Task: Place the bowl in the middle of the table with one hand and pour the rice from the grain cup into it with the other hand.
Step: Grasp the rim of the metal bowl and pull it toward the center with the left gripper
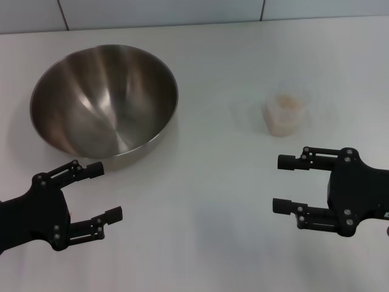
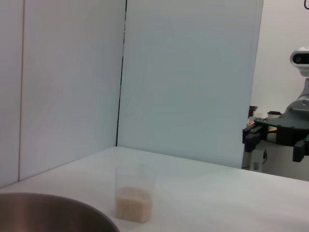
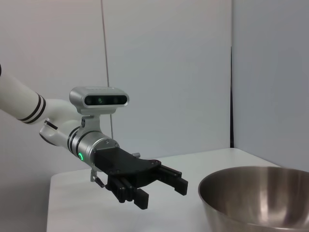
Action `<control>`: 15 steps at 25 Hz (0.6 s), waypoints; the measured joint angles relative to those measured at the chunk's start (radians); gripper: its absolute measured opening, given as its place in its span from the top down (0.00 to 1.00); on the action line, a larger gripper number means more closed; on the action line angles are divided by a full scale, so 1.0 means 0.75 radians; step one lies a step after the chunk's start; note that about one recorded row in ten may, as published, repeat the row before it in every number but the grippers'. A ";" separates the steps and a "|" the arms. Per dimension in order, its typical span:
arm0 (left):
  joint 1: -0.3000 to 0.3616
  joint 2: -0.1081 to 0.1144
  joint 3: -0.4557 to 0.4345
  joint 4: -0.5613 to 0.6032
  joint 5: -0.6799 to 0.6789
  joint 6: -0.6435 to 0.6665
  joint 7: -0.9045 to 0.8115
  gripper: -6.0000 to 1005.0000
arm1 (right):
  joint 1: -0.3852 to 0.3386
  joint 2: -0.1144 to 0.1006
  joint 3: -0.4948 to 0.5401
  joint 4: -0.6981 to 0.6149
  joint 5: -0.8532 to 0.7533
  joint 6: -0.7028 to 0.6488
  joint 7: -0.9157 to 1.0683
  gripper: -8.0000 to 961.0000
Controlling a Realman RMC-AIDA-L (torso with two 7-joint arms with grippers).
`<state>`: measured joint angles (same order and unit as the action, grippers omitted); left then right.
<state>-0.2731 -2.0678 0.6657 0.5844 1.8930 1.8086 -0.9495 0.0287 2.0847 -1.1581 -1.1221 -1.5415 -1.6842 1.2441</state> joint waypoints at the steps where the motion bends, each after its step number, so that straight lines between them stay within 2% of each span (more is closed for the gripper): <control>1: 0.000 0.000 0.000 0.000 0.000 0.000 0.000 0.15 | 0.002 0.000 0.000 0.000 0.000 0.000 0.000 0.32; 15: -0.008 0.000 -0.010 -0.018 -0.014 -0.002 -0.003 0.15 | 0.011 -0.002 0.000 0.003 -0.004 0.006 0.000 0.32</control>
<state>-0.2794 -2.0678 0.6580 0.5706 1.8824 1.8069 -0.9516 0.0372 2.0831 -1.1581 -1.1198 -1.5446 -1.6800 1.2441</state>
